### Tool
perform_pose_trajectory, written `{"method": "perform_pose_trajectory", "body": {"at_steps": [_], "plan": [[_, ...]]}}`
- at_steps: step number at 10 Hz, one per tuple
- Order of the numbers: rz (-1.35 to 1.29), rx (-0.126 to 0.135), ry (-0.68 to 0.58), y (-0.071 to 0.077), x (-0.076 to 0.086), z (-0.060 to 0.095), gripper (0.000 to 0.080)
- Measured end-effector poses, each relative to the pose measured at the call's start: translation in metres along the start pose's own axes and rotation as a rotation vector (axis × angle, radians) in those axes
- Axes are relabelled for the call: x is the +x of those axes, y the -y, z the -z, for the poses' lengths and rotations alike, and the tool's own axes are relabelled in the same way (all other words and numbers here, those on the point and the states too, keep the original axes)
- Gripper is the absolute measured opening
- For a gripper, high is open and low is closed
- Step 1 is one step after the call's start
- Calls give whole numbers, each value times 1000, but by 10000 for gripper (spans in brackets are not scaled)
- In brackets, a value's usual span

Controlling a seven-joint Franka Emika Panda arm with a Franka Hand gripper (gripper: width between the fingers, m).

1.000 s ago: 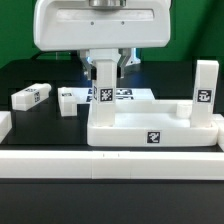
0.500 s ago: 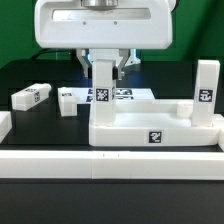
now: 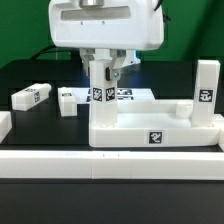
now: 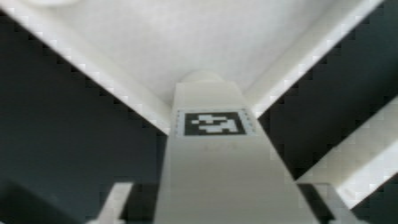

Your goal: Assemble desk

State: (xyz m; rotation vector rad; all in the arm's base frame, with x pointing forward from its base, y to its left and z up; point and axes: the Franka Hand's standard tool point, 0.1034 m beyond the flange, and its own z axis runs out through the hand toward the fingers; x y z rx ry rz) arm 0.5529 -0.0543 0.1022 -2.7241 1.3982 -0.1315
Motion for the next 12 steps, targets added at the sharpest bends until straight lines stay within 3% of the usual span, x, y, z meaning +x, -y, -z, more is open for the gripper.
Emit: {"method": "perform_pose_trajectory", "body": {"at_steps": [2,5,7,8,12], "plan": [[-151,4,18,-1,1,0,290],[-156,4,17,-1,1,0,290],[-75,3,18,-1,0,-1,586],[31,4,19,0,-1,-1,629],[443,-4,15,1,-2,-2,649]]}}
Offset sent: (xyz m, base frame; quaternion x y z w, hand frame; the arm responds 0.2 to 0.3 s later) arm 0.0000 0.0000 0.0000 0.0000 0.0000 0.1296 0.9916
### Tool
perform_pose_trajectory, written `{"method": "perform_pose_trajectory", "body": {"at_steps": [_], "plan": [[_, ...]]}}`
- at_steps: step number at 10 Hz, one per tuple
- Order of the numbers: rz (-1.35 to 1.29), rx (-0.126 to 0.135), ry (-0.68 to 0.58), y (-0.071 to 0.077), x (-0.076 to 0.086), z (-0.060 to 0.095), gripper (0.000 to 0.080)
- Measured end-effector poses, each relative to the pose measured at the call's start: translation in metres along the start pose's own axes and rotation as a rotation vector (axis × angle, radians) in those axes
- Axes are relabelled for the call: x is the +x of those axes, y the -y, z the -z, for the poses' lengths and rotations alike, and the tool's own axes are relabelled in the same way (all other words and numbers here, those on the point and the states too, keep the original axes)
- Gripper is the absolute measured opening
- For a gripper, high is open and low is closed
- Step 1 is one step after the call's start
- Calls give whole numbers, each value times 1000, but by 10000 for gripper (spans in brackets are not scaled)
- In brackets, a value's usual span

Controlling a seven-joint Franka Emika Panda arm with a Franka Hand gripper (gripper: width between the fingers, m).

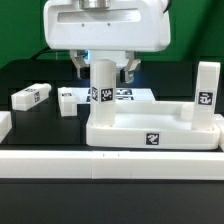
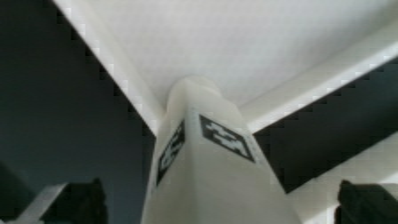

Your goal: Assemble desk

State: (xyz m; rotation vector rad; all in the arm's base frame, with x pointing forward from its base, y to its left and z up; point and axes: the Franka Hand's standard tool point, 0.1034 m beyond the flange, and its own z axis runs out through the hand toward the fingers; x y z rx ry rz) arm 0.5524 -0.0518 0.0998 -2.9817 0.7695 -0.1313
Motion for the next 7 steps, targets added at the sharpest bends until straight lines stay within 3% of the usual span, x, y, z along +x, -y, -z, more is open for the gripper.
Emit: {"method": "perform_pose_trajectory", "body": {"at_steps": [7], "plan": [[603,-30,3,-1,1,0,649]]}}
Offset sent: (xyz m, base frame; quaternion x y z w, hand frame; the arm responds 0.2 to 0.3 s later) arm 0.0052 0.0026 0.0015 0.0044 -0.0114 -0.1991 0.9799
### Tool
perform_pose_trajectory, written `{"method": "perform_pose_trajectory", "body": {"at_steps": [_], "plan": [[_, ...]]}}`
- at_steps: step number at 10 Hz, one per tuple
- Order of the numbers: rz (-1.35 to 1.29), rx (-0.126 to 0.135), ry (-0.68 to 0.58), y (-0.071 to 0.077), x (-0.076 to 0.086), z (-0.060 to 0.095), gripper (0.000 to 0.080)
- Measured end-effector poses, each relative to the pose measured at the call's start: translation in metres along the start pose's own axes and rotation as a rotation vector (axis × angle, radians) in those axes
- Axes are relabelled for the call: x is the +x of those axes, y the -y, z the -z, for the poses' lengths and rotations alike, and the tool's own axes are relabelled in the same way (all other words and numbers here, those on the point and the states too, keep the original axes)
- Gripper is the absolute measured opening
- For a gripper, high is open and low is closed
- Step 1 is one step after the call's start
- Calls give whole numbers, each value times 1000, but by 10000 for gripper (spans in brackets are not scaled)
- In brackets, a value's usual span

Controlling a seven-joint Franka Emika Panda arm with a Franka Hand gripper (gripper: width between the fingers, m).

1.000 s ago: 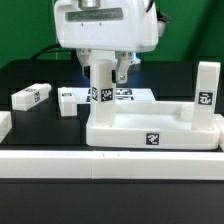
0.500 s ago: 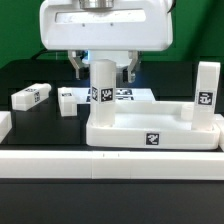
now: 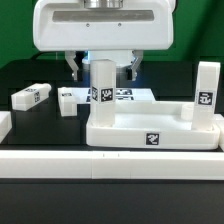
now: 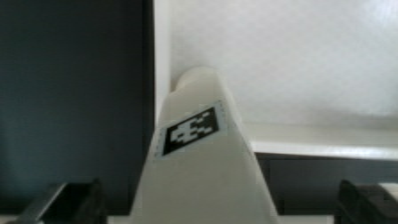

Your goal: Assemble desk

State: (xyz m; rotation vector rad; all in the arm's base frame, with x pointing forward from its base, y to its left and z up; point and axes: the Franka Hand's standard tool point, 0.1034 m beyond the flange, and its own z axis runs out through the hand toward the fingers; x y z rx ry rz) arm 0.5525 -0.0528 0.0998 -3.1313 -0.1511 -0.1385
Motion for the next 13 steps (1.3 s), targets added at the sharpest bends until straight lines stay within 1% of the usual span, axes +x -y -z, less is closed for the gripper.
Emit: {"method": "perform_pose_trajectory", "body": {"at_steps": [2,3,4,5,9,13], "plan": [[90,-1,0,-4,-1,0,638],[91,-1,1,-3,-1,0,472],[91,-1,1,-3,-1,-1,472],[91,-1,1,-3,-2,-1,284],[80,0,1,-3,-2,-1,288],[-323,10,-3,-4,-2,-1,289]]}}
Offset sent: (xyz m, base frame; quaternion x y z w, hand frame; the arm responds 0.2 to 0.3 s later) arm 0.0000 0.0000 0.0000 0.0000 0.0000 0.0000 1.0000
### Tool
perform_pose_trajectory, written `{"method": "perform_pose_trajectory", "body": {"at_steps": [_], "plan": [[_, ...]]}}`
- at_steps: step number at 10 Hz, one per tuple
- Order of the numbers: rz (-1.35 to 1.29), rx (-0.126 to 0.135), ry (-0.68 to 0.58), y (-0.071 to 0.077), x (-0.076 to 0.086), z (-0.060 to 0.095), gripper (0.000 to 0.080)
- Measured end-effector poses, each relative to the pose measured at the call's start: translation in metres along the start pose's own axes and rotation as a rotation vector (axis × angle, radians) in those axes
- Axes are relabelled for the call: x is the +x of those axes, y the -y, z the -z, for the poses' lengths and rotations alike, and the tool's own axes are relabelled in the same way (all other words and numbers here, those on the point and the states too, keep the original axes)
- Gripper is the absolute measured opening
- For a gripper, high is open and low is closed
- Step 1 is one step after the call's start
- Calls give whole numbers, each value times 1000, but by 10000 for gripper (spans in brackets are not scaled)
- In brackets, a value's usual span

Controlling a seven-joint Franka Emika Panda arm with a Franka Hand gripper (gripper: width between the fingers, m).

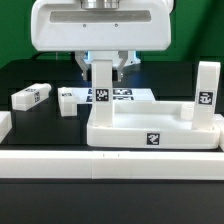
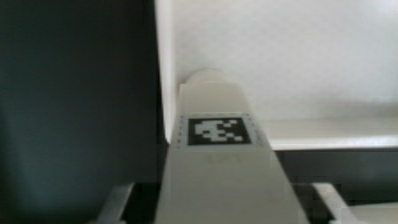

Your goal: Assemble desk

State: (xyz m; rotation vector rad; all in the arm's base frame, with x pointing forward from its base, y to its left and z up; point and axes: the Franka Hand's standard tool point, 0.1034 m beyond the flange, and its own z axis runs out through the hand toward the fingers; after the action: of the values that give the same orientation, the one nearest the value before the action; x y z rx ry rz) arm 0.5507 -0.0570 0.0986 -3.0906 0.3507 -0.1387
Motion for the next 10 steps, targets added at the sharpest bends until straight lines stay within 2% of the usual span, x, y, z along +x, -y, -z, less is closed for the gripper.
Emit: {"method": "perform_pose_trajectory", "body": {"at_steps": [5,6,7,8,9,10], "plan": [[-345,-10,-2,-13,0,0,292],[-387,-10,-3,-15,0,0,324],[-385,-10,-3,-14,0,0,460],[-381,-10,-3,-14,0,0,460],[-381,-9,-1,-13,0,1,604],[-380,-2,9,-9,-1,6,635]]}}
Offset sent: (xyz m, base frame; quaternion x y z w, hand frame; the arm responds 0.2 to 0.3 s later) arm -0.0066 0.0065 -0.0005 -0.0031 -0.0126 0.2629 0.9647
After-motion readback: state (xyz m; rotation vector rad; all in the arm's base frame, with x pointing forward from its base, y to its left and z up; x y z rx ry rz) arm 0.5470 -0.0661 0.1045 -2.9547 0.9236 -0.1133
